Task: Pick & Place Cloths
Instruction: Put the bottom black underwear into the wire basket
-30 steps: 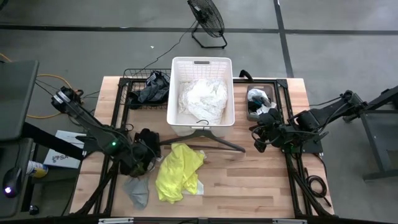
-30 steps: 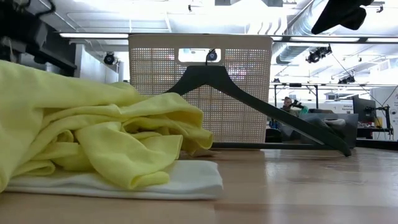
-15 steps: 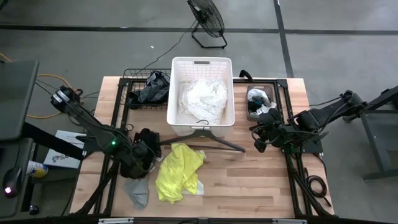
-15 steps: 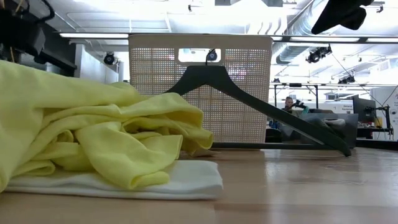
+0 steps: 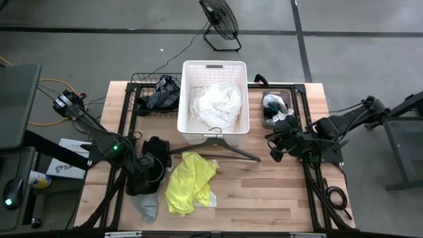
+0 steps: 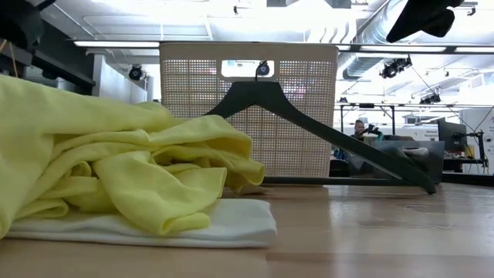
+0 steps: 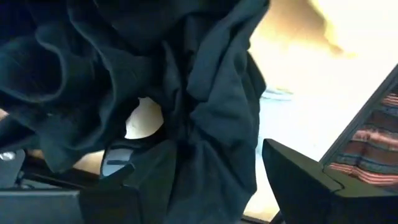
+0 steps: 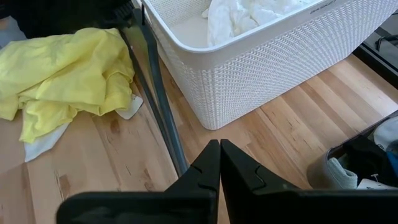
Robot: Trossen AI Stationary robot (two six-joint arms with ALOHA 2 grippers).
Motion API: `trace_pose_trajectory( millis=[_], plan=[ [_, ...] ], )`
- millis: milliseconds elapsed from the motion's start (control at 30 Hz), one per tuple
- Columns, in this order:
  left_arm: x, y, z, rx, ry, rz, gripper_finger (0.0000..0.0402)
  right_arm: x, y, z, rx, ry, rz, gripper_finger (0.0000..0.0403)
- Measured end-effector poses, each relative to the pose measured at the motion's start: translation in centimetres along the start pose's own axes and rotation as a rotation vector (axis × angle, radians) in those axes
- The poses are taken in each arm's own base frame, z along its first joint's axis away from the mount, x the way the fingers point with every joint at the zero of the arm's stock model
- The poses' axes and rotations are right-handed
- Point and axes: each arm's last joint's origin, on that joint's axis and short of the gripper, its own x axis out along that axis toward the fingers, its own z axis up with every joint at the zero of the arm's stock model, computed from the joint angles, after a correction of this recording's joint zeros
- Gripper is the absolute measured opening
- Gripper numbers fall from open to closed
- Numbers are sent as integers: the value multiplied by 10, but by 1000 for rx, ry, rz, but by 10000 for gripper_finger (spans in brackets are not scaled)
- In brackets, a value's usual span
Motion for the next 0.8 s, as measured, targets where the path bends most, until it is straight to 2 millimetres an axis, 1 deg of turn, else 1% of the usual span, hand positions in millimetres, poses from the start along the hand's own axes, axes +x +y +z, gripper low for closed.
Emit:
trace_pose_trajectory(
  millis=[100, 200, 433, 667, 733, 800],
  plan=[
    [5, -2, 0, -11, 49, 12, 234, 0, 0, 0, 0, 0, 0, 2],
    [11, -6, -5, 13, 77, 37, 235, 0, 0, 0, 0, 0, 0, 2],
    [30, -15, -27, 128, 171, 115, 235, 0, 0, 0, 0, 2, 2, 2],
    [47, -19, -42, 202, 182, 198, 234, 0, 0, 0, 5, 2, 2, 2],
    [51, -19, -45, 211, 192, 216, 225, 0, 0, 0, 5, 2, 2, 2],
    [55, -21, -46, 215, 204, 214, 203, 0, 0, 0, 6, 2, 2, 2]
  ],
)
